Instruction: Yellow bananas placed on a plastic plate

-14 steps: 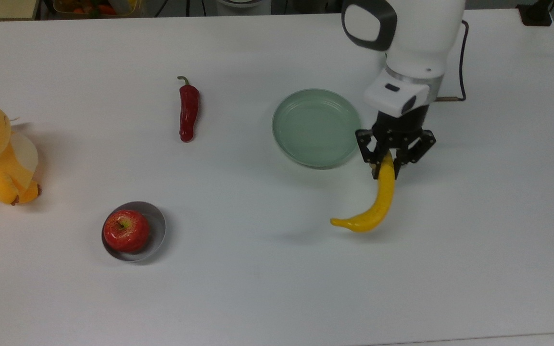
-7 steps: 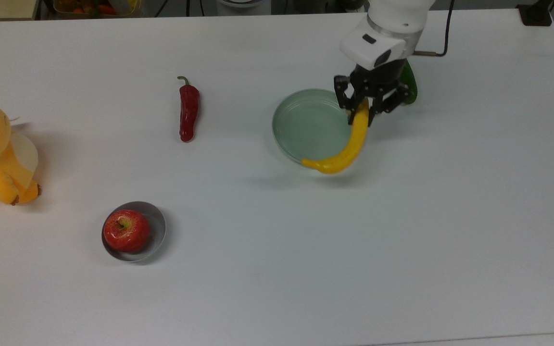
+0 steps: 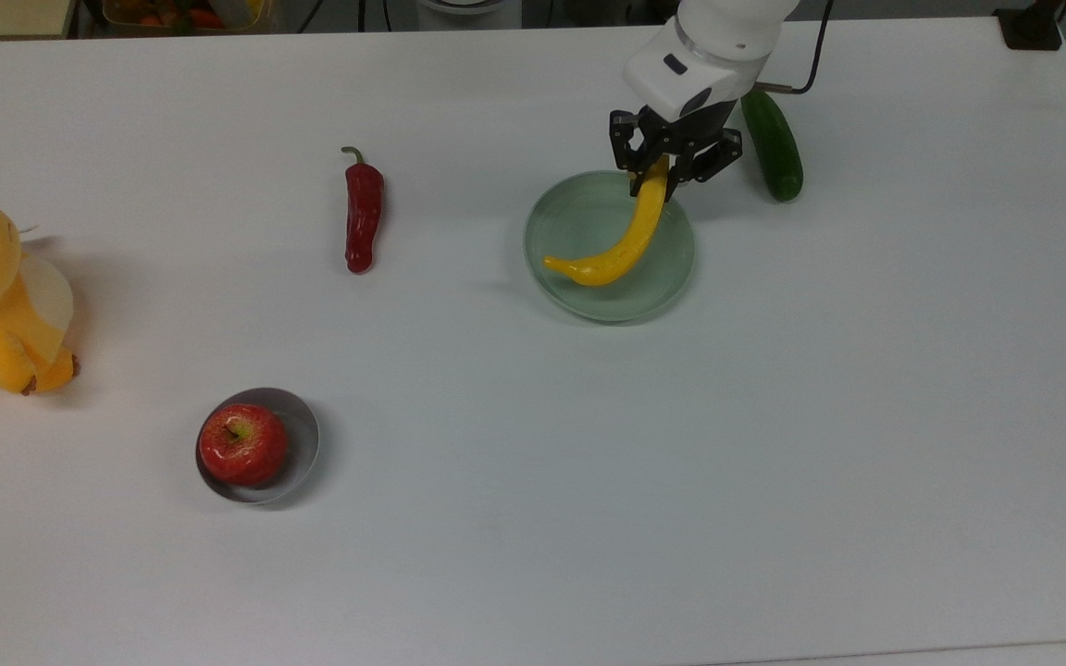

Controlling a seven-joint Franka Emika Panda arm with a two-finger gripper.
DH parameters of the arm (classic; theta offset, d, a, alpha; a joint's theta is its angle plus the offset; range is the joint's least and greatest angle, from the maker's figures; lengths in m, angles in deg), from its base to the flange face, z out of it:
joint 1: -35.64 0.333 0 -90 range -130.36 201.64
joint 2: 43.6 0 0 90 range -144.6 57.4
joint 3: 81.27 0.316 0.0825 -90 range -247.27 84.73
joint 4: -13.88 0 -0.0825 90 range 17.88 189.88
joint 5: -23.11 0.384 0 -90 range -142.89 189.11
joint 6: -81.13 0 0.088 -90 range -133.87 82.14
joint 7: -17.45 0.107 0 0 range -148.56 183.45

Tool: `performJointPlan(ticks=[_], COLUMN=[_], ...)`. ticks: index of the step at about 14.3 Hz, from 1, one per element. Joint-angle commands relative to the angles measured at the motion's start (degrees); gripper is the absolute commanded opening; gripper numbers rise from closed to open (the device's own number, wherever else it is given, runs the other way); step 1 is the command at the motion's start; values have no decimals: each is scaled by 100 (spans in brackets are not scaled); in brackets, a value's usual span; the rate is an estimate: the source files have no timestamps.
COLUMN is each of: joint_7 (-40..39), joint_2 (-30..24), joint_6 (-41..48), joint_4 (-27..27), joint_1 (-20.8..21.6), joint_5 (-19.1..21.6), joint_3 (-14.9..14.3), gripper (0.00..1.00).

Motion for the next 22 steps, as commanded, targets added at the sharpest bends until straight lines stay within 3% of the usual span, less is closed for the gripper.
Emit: performJointPlan(ticks=[1,9,11,12,13,15,18,19,22], joint_7=[-95,-376,-970,-1287,-1447,-1728,-1950,-1958,-1985], joint_2=[-24,-312,-532,-716,-927,-1147,-1140,-1105,-921], joint_6=[15,400,804,858,867,1050,1140,1088,815], joint_4=[15,-37,-55,-64,-73,-177,-582,-609,-609], joint_1=[-129,-278,-428,-524,-655,-657,-683,-692,-876], joint_5=[111,111,198,443,741,1207,1552,1692,1764], joint_3=[45,45,45,36,-60,-611,-1228,-1351,-1353], gripper=[100,100,100,100,100,100,100,100,100])
